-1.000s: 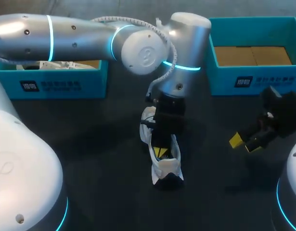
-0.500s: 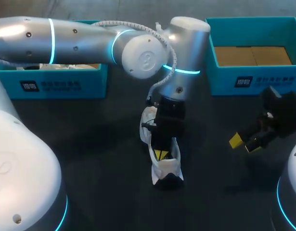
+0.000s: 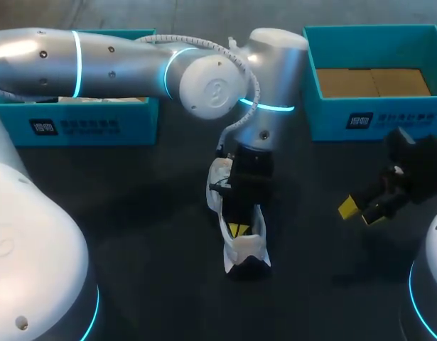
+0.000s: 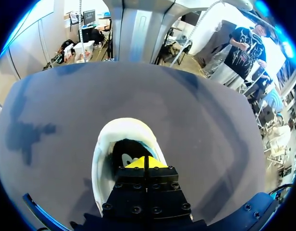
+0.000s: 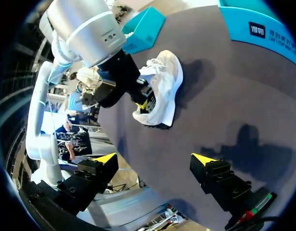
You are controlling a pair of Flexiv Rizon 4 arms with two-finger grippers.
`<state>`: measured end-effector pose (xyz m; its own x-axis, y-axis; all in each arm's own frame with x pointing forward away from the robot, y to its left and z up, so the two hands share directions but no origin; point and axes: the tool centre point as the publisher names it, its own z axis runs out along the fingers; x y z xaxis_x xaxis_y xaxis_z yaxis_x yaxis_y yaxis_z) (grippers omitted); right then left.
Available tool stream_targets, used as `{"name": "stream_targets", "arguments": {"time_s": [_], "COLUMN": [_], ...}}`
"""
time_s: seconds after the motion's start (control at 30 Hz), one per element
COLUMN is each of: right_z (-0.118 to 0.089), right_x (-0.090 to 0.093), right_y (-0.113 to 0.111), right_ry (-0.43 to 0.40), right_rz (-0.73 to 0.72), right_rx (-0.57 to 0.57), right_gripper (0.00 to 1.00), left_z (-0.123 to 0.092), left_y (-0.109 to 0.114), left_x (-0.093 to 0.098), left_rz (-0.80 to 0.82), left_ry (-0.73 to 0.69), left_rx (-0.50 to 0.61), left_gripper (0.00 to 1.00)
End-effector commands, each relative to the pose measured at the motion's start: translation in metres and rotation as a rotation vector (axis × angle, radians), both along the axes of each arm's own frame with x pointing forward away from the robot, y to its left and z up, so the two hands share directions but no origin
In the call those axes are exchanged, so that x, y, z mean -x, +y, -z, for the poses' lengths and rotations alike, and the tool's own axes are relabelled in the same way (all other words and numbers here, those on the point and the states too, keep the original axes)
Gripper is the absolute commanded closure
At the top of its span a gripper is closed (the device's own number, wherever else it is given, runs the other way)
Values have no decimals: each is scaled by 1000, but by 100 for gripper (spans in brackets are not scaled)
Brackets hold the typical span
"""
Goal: Take the shoe out of the shoebox, open the shoe tongue, remove and reinsert the insole, then place the shoe into the shoebox
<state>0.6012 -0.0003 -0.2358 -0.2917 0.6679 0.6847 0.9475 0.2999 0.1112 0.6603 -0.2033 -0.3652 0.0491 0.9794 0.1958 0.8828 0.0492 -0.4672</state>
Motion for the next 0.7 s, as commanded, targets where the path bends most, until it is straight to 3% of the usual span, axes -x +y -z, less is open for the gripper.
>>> {"name": "stream_targets", "arguments": {"time_s": [0.03,0.33,0.7], "right_z": [0,0,0], "right_x": [2,2,2], "right_y": [0,0,0], "right_ry": [-1,-1,-1], "right_rz": [2,2,2], "right_rx": [2,2,2], "right_gripper": [0,0,0], "left_z": [10,30,7], "left_y": [0,-2,-3], "left_x": [6,12,1], "left_rz": [1,-13,-29], "left_ry": [0,-36,-61], "left_rx": [-3,-25,17], "left_gripper": [100,100,100]}}
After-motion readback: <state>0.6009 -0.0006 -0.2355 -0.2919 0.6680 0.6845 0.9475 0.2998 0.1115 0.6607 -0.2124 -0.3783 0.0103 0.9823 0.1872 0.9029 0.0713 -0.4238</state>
